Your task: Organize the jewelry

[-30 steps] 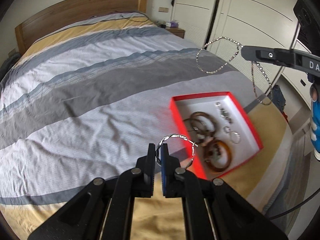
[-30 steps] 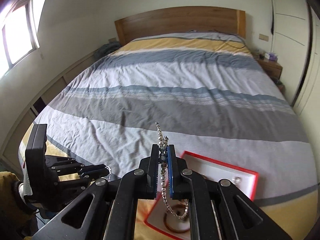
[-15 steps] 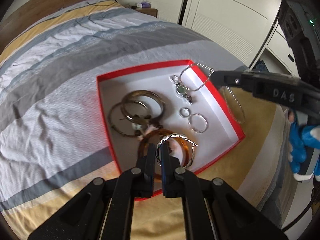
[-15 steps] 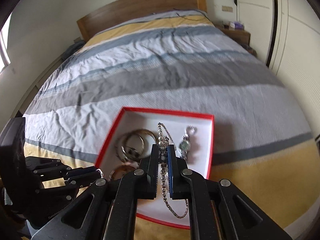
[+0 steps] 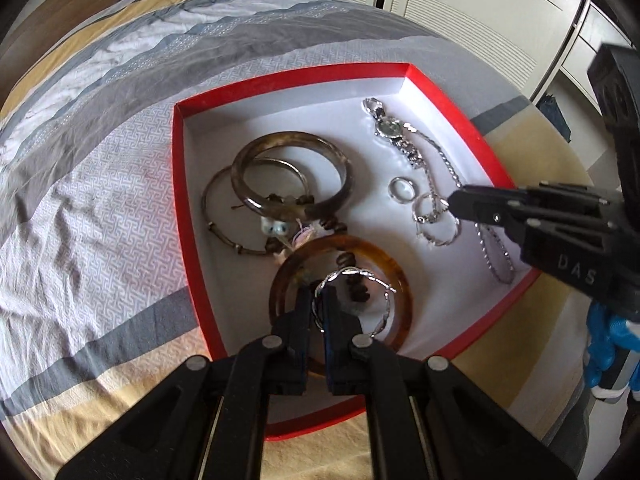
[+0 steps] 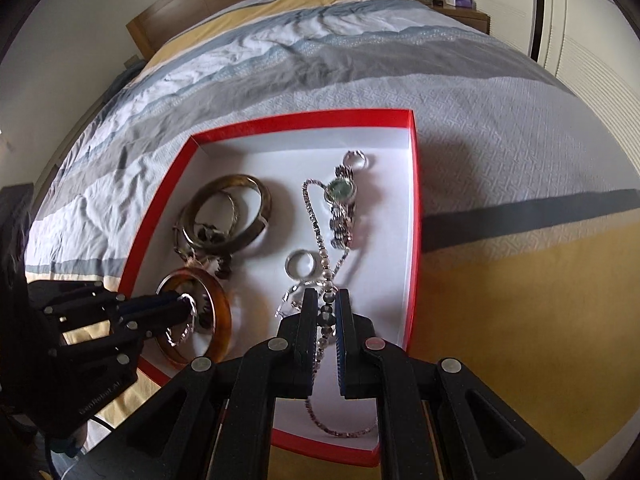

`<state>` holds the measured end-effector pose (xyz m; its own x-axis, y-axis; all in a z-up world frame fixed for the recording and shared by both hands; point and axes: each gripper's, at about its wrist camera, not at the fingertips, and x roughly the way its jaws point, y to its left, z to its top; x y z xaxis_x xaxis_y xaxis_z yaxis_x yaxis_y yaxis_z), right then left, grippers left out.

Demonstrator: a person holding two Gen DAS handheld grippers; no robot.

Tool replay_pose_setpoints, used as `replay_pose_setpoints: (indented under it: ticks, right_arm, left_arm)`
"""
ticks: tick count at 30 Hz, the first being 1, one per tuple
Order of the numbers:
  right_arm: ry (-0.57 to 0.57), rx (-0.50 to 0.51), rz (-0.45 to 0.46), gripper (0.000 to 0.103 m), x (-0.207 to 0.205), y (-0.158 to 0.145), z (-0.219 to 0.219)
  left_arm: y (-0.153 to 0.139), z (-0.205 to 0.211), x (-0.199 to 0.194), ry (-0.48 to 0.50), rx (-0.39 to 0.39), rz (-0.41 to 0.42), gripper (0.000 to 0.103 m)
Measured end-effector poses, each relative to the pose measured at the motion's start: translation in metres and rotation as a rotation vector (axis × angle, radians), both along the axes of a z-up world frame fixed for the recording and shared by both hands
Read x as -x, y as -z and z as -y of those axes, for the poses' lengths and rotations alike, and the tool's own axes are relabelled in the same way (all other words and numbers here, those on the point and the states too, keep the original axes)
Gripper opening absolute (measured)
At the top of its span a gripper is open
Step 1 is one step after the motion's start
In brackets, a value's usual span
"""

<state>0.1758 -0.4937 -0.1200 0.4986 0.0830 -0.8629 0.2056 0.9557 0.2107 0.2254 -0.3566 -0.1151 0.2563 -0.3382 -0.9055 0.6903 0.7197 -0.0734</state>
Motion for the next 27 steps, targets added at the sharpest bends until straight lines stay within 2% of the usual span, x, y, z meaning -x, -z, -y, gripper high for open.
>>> replay_pose_setpoints:
  ticks: [3,7,11,12,14,17,20,24,27]
  right_arm:
    - [0.009,0.006,-0.002,0.010,0.004,0.001,0.000]
    - [0.016,0.035,-0.003,0.020,0.008,-0.003,-0.001]
    - [0.018,0.051,0.000,0.023,0.013,-0.010,-0.003]
    - [0.018,0.056,0.003,0.026,0.015,-0.013,-0.004]
    - [0.021,0.067,0.010,0.032,0.020,-0.019,-0.006]
    - [0.023,0.085,0.026,0.032,0.027,-0.032,-0.012]
    - [0.015,0.123,0.039,0.034,0.034,-0.047,-0.023]
    - [0.005,0.195,0.062,0.047,0.050,-0.073,-0.047]
    - [-0.001,0.262,0.077,0.051,0.064,-0.090,-0.072]
  left_arm:
    - [-0.001,-0.005,-0.002,-0.019,0.020,-0.020,0.006]
    - [-0.003,-0.013,-0.005,-0.049,0.048,-0.055,0.006]
    - [-0.012,-0.022,-0.002,-0.059,0.079,-0.058,0.007]
    - [-0.016,-0.023,-0.002,-0.059,0.085,-0.057,0.008]
    - [-0.024,-0.028,0.002,-0.063,0.099,-0.051,0.017]
    - [-0.039,-0.037,0.009,-0.082,0.118,-0.027,0.026]
    - [-0.056,-0.054,0.017,-0.119,0.133,0.023,0.027]
    - [-0.080,-0.085,0.032,-0.184,0.133,0.101,0.031]
    - [-0.093,-0.111,0.043,-0.222,0.117,0.151,0.032]
